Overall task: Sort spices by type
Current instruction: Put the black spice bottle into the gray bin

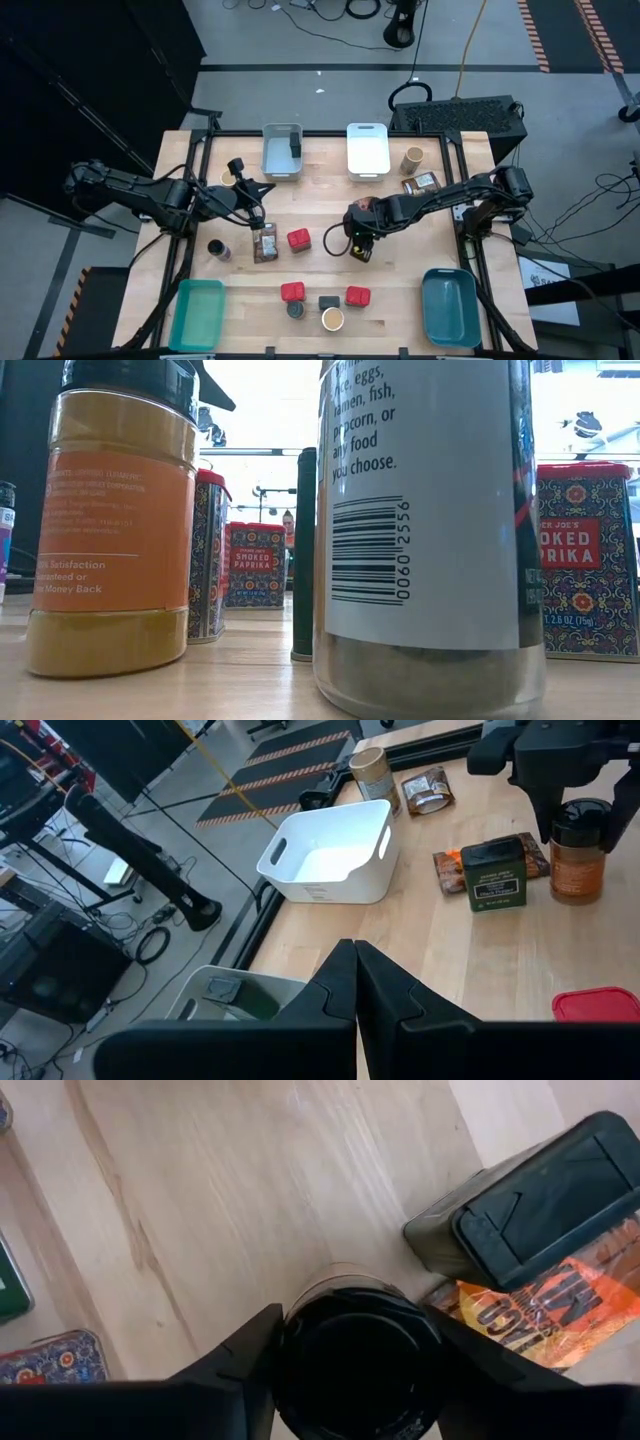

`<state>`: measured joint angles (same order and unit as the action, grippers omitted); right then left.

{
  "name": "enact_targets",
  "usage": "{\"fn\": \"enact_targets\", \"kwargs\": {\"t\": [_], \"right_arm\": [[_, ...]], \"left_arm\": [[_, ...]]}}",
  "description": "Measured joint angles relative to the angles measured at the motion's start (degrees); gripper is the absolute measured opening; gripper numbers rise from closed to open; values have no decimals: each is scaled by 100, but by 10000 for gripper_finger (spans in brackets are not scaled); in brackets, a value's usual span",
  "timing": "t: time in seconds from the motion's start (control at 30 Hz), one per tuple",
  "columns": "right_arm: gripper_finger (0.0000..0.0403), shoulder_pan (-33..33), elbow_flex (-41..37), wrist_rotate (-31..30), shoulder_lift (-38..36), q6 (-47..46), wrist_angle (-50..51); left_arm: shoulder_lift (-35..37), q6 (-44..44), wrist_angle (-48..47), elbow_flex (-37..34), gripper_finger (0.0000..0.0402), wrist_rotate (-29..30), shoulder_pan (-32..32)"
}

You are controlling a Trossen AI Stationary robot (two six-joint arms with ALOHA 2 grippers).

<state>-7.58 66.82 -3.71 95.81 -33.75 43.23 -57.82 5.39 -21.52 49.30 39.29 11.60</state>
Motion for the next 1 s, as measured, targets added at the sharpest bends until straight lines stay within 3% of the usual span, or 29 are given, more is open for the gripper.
{"fn": "enact_targets", "kwargs": {"t": [0.47, 1.0], "right_arm": [[176, -127, 695, 110, -761, 260, 1080], [176, -1483, 766, 132, -1599, 763, 2445]], "left_arm": [[0, 0, 0, 2, 1, 0, 0], [-2, -46, 0, 2, 1, 0, 0]]}}
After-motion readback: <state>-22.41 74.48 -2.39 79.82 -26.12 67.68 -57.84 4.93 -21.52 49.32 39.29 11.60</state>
